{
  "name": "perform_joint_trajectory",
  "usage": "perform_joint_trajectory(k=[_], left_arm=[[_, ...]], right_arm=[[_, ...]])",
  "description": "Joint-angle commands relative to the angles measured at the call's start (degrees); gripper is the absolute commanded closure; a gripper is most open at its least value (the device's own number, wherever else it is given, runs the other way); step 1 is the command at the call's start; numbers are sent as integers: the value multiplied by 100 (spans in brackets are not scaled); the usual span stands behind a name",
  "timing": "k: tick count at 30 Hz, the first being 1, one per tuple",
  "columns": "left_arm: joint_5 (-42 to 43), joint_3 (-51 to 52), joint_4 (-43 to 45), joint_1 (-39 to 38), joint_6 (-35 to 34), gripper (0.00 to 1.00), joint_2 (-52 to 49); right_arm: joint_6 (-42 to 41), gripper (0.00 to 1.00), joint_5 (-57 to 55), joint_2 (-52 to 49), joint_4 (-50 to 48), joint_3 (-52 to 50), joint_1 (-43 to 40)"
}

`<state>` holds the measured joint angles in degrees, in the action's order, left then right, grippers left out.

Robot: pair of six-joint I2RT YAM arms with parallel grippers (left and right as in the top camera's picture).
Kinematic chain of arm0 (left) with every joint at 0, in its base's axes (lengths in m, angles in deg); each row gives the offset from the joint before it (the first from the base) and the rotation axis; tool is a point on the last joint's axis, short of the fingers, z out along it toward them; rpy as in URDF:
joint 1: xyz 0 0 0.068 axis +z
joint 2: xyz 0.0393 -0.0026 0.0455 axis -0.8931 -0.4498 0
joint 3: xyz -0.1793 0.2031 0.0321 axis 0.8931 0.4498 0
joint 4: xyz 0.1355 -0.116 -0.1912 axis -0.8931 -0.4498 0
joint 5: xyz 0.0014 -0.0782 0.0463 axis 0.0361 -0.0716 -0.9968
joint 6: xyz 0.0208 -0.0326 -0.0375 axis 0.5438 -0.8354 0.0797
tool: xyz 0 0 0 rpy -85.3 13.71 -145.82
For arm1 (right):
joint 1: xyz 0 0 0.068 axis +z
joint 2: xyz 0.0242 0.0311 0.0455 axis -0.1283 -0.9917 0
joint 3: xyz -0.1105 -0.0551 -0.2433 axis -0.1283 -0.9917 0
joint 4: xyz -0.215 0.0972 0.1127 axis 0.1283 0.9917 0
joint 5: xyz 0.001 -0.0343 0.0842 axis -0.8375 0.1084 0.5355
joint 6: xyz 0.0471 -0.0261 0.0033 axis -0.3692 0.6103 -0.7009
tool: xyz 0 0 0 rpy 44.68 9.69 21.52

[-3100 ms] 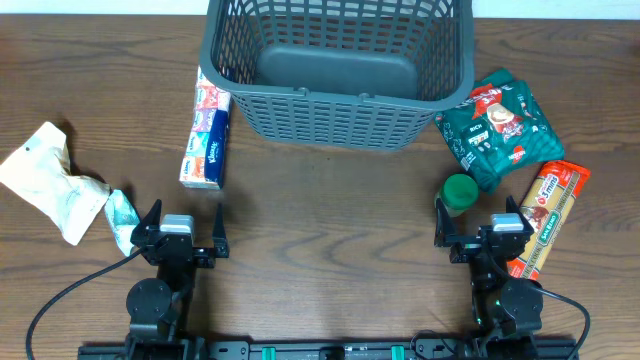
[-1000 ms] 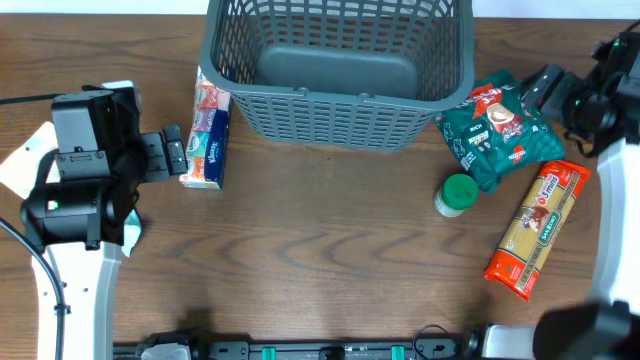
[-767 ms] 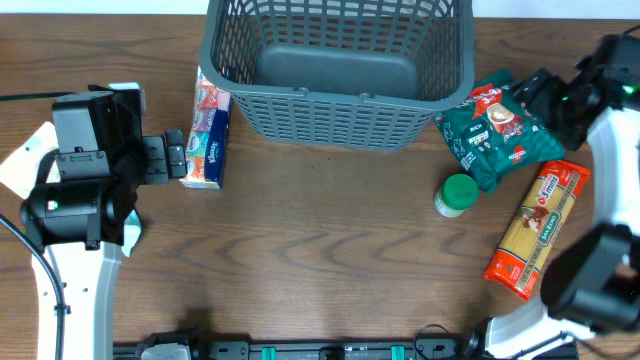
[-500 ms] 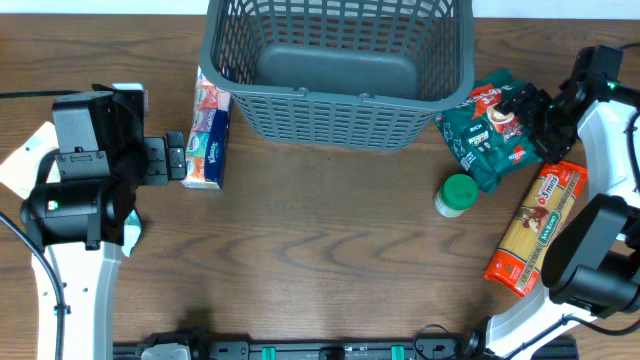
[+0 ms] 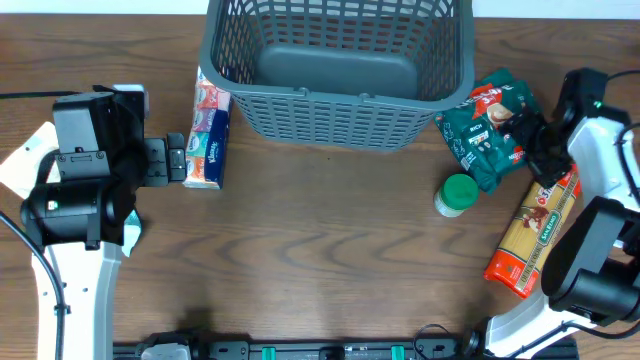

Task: Pack container
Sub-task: 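Reach the right gripper to the green Nescafe coffee bag and grasp it, then lift the coffee bag with the right gripper toward the basket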

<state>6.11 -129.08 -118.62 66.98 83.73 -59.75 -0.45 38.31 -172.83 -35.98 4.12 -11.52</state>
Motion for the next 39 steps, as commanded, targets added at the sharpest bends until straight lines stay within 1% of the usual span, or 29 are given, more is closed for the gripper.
perform_joint_trajectory(k=[1, 5, 11, 15, 19, 28, 33, 36, 37, 39], left_arm=[[20, -136, -59, 24, 101, 2, -26], [20, -136, -129, 24, 101, 1, -26], [20, -136, -170, 24, 101, 2, -26], [20, -136, -170, 24, 101, 1, -26], [20, -136, -173, 24, 101, 2, -26], [20, -136, -201, 24, 103, 2, -26], [20, -136, -236, 24, 103, 2, -26], [20, -136, -256, 24, 103, 2, -26], [20, -136, -260, 24, 103, 1, -26], [20, -136, -267, 24, 103, 1, -26]], right_arm=[[236, 1, 284, 81, -437, -396, -20], [437, 1, 455, 81, -1189, -765, -20], [503, 1, 511, 76, -1891, -1021, -15], [688, 1, 706, 76, -2328, -1217, -15], [627, 1, 728, 76, -2837, -1558, -15], [400, 1, 940, 76, -4533, -2660, -15], [404, 1, 1115, 76, -5082, -2990, -15], [404, 1, 1220, 76, -5222, -3045, -15], [404, 2, 1239, 76, -5243, -3045, -15], [417, 10, 1309, 76, -5285, -3045, -15]])
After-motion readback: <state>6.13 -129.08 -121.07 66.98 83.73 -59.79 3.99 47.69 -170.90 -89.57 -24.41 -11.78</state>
